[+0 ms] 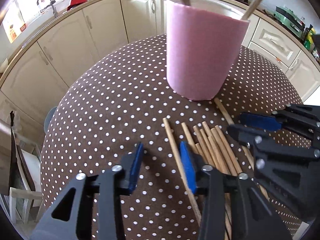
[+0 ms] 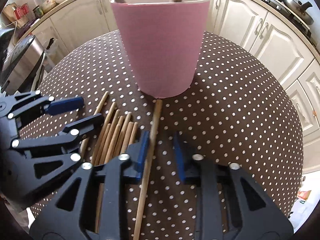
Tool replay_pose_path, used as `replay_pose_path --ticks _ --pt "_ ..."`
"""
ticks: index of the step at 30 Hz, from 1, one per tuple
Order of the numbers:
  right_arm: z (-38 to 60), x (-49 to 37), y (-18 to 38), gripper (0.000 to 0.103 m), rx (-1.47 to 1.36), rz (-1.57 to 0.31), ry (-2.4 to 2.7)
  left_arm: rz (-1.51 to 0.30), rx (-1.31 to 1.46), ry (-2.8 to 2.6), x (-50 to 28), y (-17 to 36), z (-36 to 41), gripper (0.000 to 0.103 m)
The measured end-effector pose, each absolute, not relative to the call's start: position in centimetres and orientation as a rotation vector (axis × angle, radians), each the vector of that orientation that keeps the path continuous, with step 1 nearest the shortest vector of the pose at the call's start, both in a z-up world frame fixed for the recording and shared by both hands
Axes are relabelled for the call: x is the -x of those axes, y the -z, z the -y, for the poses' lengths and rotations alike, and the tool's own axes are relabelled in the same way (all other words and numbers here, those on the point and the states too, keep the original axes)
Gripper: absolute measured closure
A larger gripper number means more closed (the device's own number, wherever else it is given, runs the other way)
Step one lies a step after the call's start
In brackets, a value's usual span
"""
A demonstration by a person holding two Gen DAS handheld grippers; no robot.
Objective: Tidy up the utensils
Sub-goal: 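Return the left gripper to the pile and grasp a chopstick while the right gripper grasps another, then lift the left gripper's chopstick over the pink cup while the right gripper carries its chopstick there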
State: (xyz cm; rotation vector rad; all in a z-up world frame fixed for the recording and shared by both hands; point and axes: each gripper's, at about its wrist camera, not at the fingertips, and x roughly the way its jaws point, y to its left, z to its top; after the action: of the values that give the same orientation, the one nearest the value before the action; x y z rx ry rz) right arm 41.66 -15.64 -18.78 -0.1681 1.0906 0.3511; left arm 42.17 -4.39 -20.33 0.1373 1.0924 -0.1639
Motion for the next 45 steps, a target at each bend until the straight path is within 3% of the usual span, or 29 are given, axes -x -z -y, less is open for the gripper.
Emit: replay_pose_path --ticks 1,2,5,11,33,45 --pt "15.9 -42.0 18.8 0.084 0.176 -1.089 -0.348 -1.091 -0.145 0.166 -42.5 20.3 5.0 0.08" --pt "15.7 -41.5 19.0 0.091 0.187 -1.085 -0.344 -1.09 -0.148 0.168 -42.2 20.3 5.5 0.093" --pt "15.3 -41.1 19.0 0.097 0.188 -1.079 -0.346 -1.09 -0.125 0.166 -42.1 20.3 6.9 0.097" --pt "16.2 -39.1 17.4 0.097 0.131 -1.022 -0.35 -1.063 -0.06 0.19 -40.9 19.0 6.3 0.097" --pt "19.4 -29.4 1.1 0.097 -0.042 -0.487 -0.415 -0.515 0.064 0.243 -30.8 0.3 5.3 0.097" --pt "19.5 -31.6 -2.8 0.097 -0.11 -0.217 -0.345 -0.336 0.146 0.246 -31.2 -5.8 4.4 0.097"
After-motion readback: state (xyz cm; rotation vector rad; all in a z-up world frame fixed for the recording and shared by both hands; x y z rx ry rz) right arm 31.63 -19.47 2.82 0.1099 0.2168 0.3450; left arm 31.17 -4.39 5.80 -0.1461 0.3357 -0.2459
